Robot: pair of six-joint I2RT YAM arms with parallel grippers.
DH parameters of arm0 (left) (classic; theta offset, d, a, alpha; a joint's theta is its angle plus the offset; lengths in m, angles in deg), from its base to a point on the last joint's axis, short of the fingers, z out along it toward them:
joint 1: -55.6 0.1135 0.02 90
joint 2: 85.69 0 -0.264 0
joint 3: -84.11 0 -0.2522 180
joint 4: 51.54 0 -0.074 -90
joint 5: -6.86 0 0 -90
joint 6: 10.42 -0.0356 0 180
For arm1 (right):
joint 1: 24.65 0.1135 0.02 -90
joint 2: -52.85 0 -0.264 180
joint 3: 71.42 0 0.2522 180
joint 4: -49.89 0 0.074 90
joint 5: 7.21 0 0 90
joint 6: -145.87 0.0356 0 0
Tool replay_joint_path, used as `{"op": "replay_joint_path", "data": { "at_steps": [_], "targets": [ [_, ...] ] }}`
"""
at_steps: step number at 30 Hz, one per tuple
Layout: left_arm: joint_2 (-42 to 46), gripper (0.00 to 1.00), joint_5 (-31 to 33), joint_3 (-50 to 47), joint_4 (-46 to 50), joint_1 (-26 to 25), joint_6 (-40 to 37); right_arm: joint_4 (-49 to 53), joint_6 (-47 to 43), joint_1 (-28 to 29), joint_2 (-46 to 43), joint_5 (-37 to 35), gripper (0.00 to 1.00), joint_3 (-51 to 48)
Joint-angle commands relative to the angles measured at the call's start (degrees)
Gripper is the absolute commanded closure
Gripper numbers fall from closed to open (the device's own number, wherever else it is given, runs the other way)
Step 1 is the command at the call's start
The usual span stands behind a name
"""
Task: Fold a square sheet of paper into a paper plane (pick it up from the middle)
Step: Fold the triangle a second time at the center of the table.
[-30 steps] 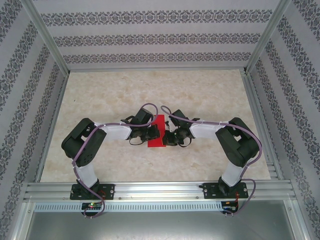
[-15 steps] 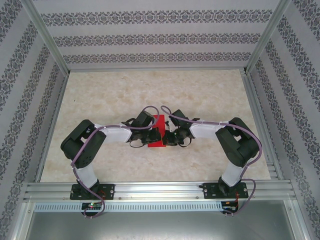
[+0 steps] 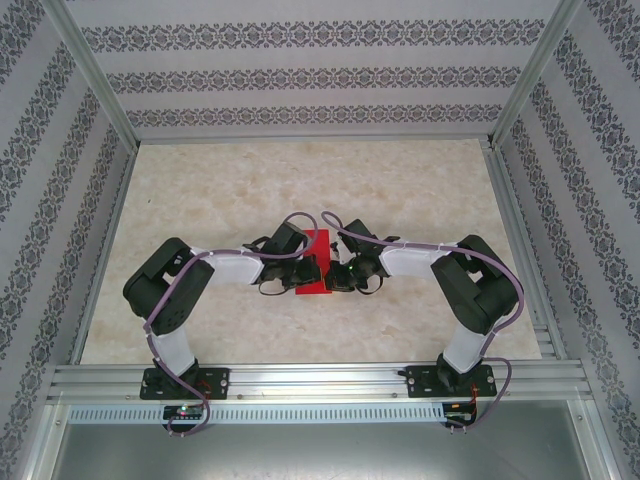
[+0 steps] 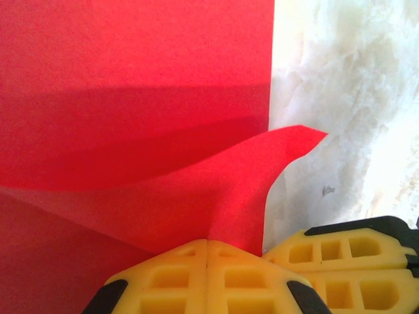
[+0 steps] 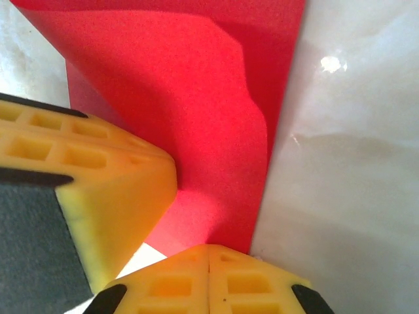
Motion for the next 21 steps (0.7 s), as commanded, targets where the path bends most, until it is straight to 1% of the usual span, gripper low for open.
{"op": "replay_joint_path", "data": {
  "at_steps": [1, 8, 21],
  "targets": [
    [-1.2, 0.99, 1.5, -1.2, -2.1, 2.9, -2.2, 6.2, -1.7, 0.4, 4.2, -4.7, 0.94, -3.1],
    [-2.3, 0.98, 0.0, -0.6, -3.0, 6.1, -3.8, 7.5, -2.5, 0.7, 4.6, -5.1, 0.94, -3.6],
    [-3.7, 0.98, 0.7, -2.8, -3.3, 13.4, -7.0, 7.3, -2.5, 0.6, 5.0, -5.8, 0.94, -3.8]
  ]
}}
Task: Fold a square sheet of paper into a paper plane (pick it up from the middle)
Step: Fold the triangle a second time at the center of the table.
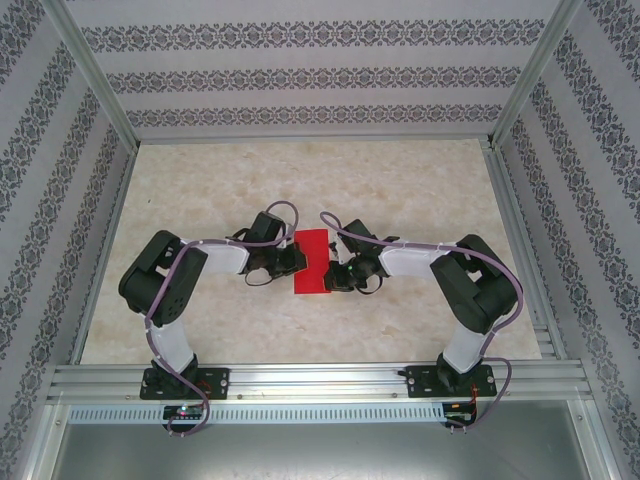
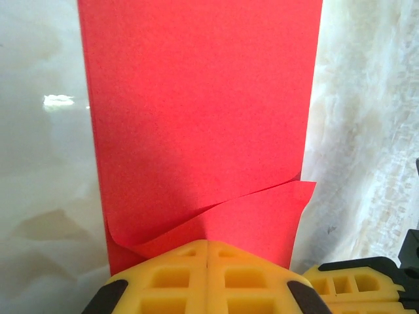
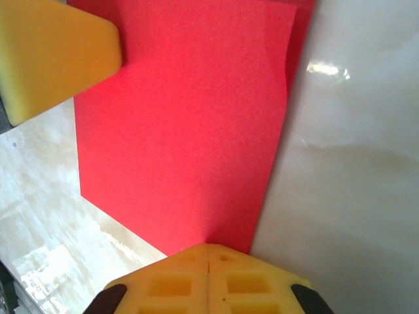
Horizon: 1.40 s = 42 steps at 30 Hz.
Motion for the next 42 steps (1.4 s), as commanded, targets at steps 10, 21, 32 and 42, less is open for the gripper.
{"op": "replay_joint_path", "data": {
  "at_steps": [10, 21, 32, 42],
  "targets": [
    [-1.0, 0.98, 10.5, 3.2, 6.4, 6.1, -6.8, 8.3, -0.8, 0.6, 4.3, -6.7, 0.94, -4.4],
    [2.4, 0.97, 7.5, 6.3, 9.0, 4.8, -7.0, 7.2, -0.3, 0.9, 2.8, -6.2, 0.94, -3.5],
    [5.3, 0.98, 6.1, 3.5, 5.2, -3.5, -3.2, 2.6, 1.9, 0.9, -3.1, -1.5, 0.92, 2.9],
    [1.9, 0.99, 7.9, 2.2, 4.7, -4.3, -2.7, 0.4, 3.2, 1.2, -1.8, -0.2, 0.92, 6.6]
  ]
}}
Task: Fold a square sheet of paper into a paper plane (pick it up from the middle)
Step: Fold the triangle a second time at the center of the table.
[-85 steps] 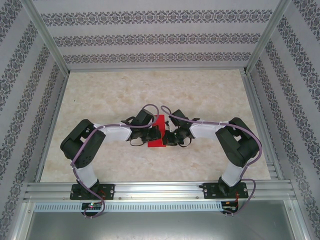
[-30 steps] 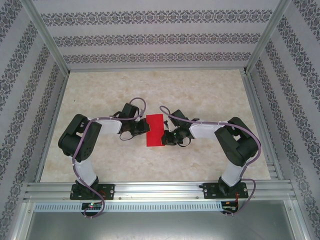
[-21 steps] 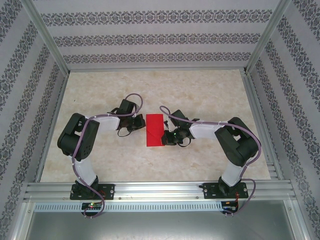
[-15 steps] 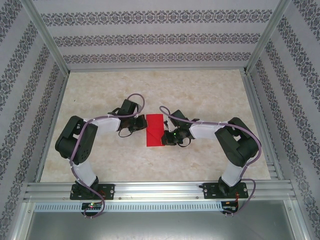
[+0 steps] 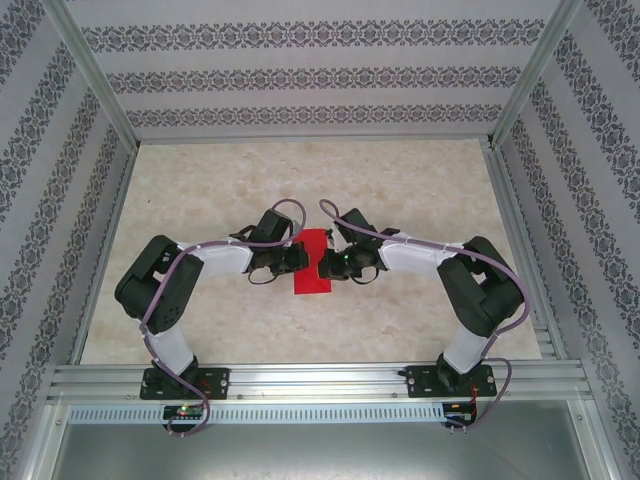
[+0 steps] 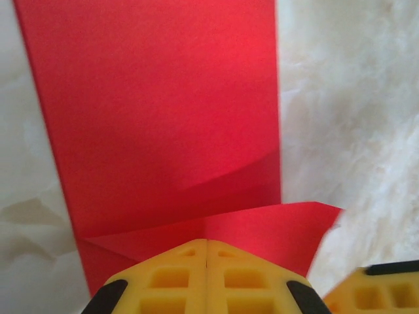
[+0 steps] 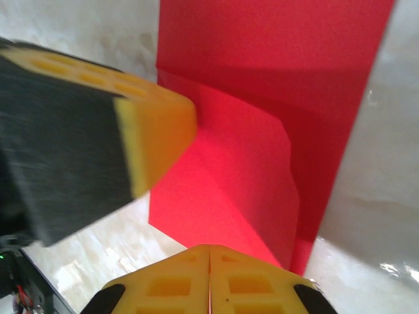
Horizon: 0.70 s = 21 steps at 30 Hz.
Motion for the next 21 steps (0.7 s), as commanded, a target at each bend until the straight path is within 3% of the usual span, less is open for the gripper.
{"op": "replay_joint_path", "data": {
  "at_steps": [1, 13, 21],
  "targets": [
    [-1.0, 0.99, 1.1, -0.6, -1.7, -0.4, 0.5, -1.0, 0.8, 1.0, 0.9, 0.3, 0.92, 1.6],
    [-3.1, 0.99, 3.6, 0.2, 1.7, -0.4, 1.2, 0.1, 0.6, 2.0, 6.5, -2.1, 0.93, 4.5],
    [-4.3, 1.00, 6.0, 1.0, 6.6, -0.4, 1.2, -0.9, 0.8, 1.1, 5.7, -2.3, 0.93, -1.3]
  ]
}}
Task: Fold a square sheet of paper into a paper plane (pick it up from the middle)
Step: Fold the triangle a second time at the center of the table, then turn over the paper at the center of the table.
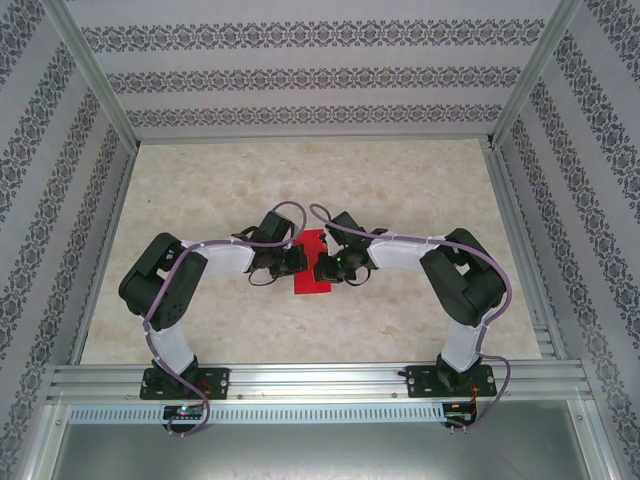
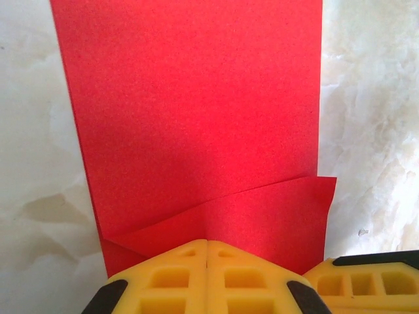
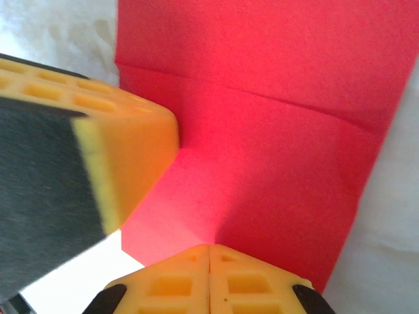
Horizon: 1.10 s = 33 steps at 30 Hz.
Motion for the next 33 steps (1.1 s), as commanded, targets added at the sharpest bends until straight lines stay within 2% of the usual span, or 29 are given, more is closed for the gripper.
{"op": "replay_joint_path", "data": {
  "at_steps": [1, 12, 17, 19, 24, 28, 33],
  "targets": [
    [-2.8, 1.00, 4.8, 0.2, 5.1, -0.4, 0.8, -0.4, 0.6, -0.3, -0.7, -1.0, 0.93, -3.9],
    [-3.2, 1.00, 4.8, -0.1, 5.3, -0.4, 1.1, -0.8, 2.1, -1.0, -9.5, -1.1, 0.93, -17.4],
    [-2.6, 0.97, 2.7, 0.9, 3.6, -0.5, 0.7, -0.3, 3.3, -1.9, -14.4, -2.9, 0.92, -16.9],
    [-1.3, 0.93, 1.3, 2.0, 3.1, -0.5, 0.7, -0.5, 3.9, -2.3, -16.4, -4.2, 0.90, -15.2],
    [4.8, 0.66, 2.6, 3.9, 5.5, -0.5, 1.1, -3.9, 5.2, -4.6, -17.4, -5.9, 0.69, -11.4],
    [8.9, 0.61, 5.9, 1.7, 6.6, -0.4, 2.5, -6.2, 5.1, -6.3, -14.4, -5.9, 0.59, -7.9],
    [12.7, 0.57, 7.2, -4.1, 2.5, -0.2, 6.0, -8.4, 4.0, -7.5, -8.8, -3.3, 0.57, -3.6]
  ]
}}
